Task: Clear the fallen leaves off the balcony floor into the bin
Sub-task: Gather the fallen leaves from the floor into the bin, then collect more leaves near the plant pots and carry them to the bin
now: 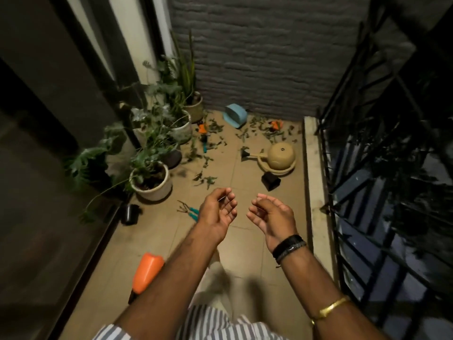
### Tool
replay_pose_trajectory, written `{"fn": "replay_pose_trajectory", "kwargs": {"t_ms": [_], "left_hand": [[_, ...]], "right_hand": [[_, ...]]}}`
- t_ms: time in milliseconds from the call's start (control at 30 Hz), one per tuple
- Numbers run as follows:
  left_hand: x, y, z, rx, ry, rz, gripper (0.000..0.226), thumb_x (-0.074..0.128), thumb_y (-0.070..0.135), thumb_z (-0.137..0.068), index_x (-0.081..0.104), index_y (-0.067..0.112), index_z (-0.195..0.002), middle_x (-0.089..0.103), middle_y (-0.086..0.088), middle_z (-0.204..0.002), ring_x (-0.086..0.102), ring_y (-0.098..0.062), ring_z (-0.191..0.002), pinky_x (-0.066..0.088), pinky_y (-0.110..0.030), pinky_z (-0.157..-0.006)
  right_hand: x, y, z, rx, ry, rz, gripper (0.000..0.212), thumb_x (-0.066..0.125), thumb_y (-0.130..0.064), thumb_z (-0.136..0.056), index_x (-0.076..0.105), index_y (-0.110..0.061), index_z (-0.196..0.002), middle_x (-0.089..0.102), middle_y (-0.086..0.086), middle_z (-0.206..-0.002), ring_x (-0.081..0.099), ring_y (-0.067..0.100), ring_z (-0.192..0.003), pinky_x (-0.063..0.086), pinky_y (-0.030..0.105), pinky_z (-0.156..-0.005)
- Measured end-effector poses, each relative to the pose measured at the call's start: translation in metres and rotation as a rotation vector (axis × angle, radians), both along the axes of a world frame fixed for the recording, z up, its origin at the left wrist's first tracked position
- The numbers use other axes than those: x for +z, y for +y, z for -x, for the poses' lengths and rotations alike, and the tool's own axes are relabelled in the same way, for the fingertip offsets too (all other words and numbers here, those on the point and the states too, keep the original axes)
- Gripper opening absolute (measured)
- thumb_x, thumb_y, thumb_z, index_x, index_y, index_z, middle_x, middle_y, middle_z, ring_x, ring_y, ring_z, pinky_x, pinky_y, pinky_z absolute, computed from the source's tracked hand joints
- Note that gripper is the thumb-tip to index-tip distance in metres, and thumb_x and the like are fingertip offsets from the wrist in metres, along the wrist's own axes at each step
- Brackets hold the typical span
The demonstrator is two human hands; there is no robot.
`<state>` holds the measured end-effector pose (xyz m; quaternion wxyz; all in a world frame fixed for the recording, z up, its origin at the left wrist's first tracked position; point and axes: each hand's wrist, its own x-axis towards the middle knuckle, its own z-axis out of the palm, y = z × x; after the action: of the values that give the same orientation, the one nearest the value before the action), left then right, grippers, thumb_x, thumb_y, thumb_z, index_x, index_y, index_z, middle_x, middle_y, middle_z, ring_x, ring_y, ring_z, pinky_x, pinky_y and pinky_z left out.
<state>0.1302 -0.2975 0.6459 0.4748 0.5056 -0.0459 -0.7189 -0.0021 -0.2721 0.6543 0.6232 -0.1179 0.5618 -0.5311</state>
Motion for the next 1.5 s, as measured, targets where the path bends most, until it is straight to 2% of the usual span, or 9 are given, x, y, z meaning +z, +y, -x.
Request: {"fn": "replay_pose_trajectory", "kwargs": {"t_ms": [267, 500, 700, 1067, 1233, 1300, 1367, 1433, 1500], "left_hand": [[-0.026, -0.2, 0.081, -0.242, -0.022, -0.052, 0.013, 0.055, 0.021, -0.092, 0.067, 0.016, -0.089, 0.066, 0.003, -0.072, 0.06, -0.01, -0.063, 0.045, -0.023, -0.059], [-0.045, -0.343, 0.152, -0.383, -0.067, -0.176, 0.012, 0.058, 0.023, -0.092, 0.068, 0.016, -0.093, 0.068, 0.003, -0.075, 0.062, -0.011, -0.067, 0.048, -0.024, -0.063], [-0.088, -0.452, 0.222, -0.366, -0.121, -0.266, 0.012, 0.059, 0.02, -0.092, 0.069, 0.016, -0.085, 0.068, 0.004, -0.067, 0.061, -0.011, -0.063, 0.048, -0.024, -0.062], [-0.293, -0.632, 0.355, -0.303, -0.134, -0.458, 0.012, 0.055, 0.022, -0.094, 0.063, 0.016, -0.086, 0.062, 0.003, -0.075, 0.059, -0.009, -0.064, 0.046, -0.023, -0.063], [-0.403, -0.677, 0.383, -0.375, -0.232, -0.487, 0.022, 0.046, 0.021, -0.101, 0.058, 0.013, -0.085, 0.06, -0.002, -0.08, 0.058, -0.013, -0.068, 0.048, -0.024, -0.059], [-0.443, -0.689, 0.383, -0.395, -0.227, -0.513, 0.042, 0.046, 0.019, -0.101, 0.07, 0.011, -0.067, 0.067, -0.004, -0.064, 0.062, -0.014, -0.052, 0.046, -0.023, -0.055], [-0.484, -0.698, 0.383, -0.436, -0.198, -0.512, 0.063, 0.045, 0.018, -0.1, 0.069, 0.013, -0.042, 0.063, -0.001, -0.048, 0.058, -0.011, -0.038, 0.042, -0.021, -0.054], [-0.523, -0.707, 0.381, -0.439, -0.195, -0.518, 0.065, 0.046, 0.014, -0.1, 0.068, 0.013, -0.039, 0.062, -0.003, -0.052, 0.059, -0.01, -0.038, 0.046, -0.016, -0.048], [-0.557, -0.715, 0.377, -0.391, -0.181, -0.566, 0.045, 0.053, 0.014, -0.097, 0.072, 0.009, -0.056, 0.06, -0.006, -0.065, 0.062, -0.016, -0.049, 0.051, -0.019, -0.052]], "right_hand": [[-0.024, -0.178, 0.067, -0.21, -0.001, -0.04, 0.02, 0.059, 0.0, -0.094, 0.065, -0.001, -0.113, 0.067, 0.014, -0.091, 0.067, 0.019, -0.073, 0.06, 0.032, -0.066], [-0.044, -0.315, 0.122, -0.314, -0.002, -0.116, 0.016, 0.057, -0.005, -0.097, 0.065, -0.004, -0.111, 0.07, 0.019, -0.11, 0.07, 0.028, -0.097, 0.062, 0.031, -0.072], [-0.097, -0.426, 0.194, -0.321, -0.011, -0.157, 0.011, 0.056, -0.001, -0.095, 0.066, -0.006, -0.097, 0.069, 0.016, -0.089, 0.068, 0.027, -0.081, 0.059, 0.034, -0.07], [-0.321, -0.604, 0.318, -0.226, -0.047, -0.382, 0.023, 0.054, 0.001, -0.097, 0.059, -0.003, -0.119, 0.066, 0.011, -0.093, 0.067, 0.02, -0.085, 0.057, 0.022, -0.058], [-0.462, -0.639, 0.337, -0.278, 0.017, -0.512, 0.017, 0.062, 0.005, -0.09, 0.067, -0.011, -0.088, 0.069, 0.008, -0.08, 0.067, 0.02, -0.069, 0.056, 0.027, -0.054], [-0.519, -0.649, 0.338, -0.313, 0.012, -0.576, 0.017, 0.063, 0.005, -0.09, 0.066, -0.012, -0.086, 0.068, 0.008, -0.079, 0.066, 0.021, -0.069, 0.055, 0.028, -0.053], [-0.571, -0.662, 0.343, -0.328, 0.025, -0.641, 0.015, 0.063, 0.005, -0.09, 0.063, -0.009, -0.085, 0.065, 0.008, -0.079, 0.063, 0.023, -0.074, 0.057, 0.029, -0.059], [-0.629, -0.674, 0.347, -0.333, 0.056, -0.685, 0.012, 0.068, 0.001, -0.088, 0.063, -0.009, -0.094, 0.064, 0.007, -0.09, 0.062, 0.026, -0.089, 0.058, 0.038, -0.077], [-0.684, -0.685, 0.346, -0.245, 0.11, -0.746, 0.051, 0.074, -0.015, -0.086, 0.054, -0.01, -0.133, 0.06, 0.012, -0.127, 0.057, 0.035, -0.117, 0.051, 0.049, -0.099]]}}
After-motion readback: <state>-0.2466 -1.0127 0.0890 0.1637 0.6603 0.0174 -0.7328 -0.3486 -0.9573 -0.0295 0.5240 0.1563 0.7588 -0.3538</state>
